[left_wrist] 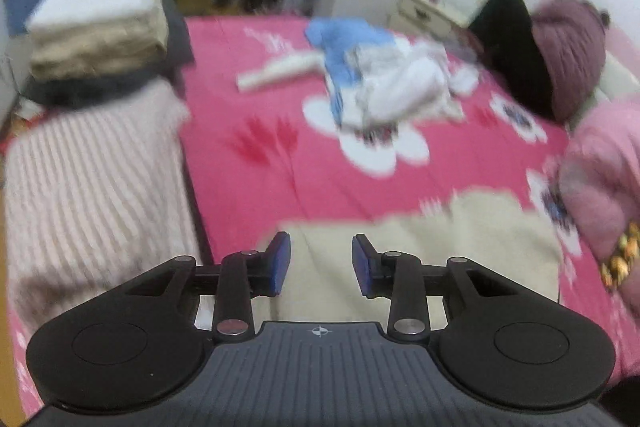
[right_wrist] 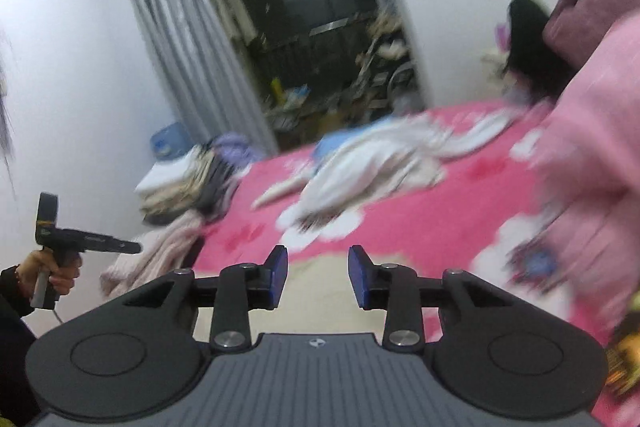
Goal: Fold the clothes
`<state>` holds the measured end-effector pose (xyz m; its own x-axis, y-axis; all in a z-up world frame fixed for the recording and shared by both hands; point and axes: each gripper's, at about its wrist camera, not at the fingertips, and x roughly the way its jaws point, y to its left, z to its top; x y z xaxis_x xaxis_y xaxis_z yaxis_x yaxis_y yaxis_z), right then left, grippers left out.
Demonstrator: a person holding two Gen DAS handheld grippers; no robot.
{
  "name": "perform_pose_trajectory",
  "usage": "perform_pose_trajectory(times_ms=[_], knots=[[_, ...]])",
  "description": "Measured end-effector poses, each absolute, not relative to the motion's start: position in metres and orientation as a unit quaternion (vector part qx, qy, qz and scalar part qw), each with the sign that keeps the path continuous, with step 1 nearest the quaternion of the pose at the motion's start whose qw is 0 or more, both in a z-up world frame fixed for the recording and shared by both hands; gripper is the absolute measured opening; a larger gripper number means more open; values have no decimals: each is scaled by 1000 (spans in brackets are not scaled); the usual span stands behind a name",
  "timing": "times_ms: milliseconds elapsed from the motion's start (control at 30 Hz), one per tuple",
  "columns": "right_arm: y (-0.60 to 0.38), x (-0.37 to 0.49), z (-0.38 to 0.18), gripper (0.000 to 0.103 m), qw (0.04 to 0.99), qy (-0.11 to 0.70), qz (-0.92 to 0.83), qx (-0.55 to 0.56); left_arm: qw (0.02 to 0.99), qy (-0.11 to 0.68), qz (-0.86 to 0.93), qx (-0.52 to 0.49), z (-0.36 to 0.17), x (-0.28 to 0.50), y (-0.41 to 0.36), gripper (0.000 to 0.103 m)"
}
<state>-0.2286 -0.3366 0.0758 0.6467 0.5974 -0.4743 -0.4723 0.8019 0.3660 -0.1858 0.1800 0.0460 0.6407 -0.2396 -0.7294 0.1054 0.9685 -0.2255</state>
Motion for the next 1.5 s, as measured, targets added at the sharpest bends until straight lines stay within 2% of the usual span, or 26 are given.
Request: perform_pose_trajectory(times_ms=[200,300,333,400,567,733,867,967,1067,1167,1333,1433,1500], knots=[[-246,-208,6,34,870,384,303,68,881,440,-175,2,-18,-176,126,34],[-223,-209,-41,33,850,435,295,37,848,507,-154,22,-69,-181,119,33],[-219,-211,-65,32,835,470,284,30,848,508,-150,15,-82,-188,123,33],[-223,-224,-93,29,834,472,284,31,862,480,-161,24,-82,-202,124,33],[-222,-216,-67,29,815,500,294,13,863,469,-186,20,-51,-211,132,33],[-213,-202,-13,30,846,427,318,15,900,372,-226,17,-5,-193,125,36],[-196,-177,-21,30,883,384,267,44,912,383,-143,15,-41,-147,116,36],[-189,-179,-83,29,865,442,237,18,904,417,-97,10,-90,-141,133,36],[-204,-208,-97,29,878,406,254,17,913,395,-106,-6,-86,-154,144,36],[-209,-194,-70,30,870,423,253,35,919,381,-103,2,-66,-157,137,37],[-205,-157,-27,30,911,341,229,38,931,349,-108,18,-51,-147,119,39],[-201,-126,-49,29,923,337,186,28,924,373,-44,69,-86,-133,116,38],[-204,-122,-91,29,912,369,177,17,934,342,-55,86,-100,-147,124,38]])
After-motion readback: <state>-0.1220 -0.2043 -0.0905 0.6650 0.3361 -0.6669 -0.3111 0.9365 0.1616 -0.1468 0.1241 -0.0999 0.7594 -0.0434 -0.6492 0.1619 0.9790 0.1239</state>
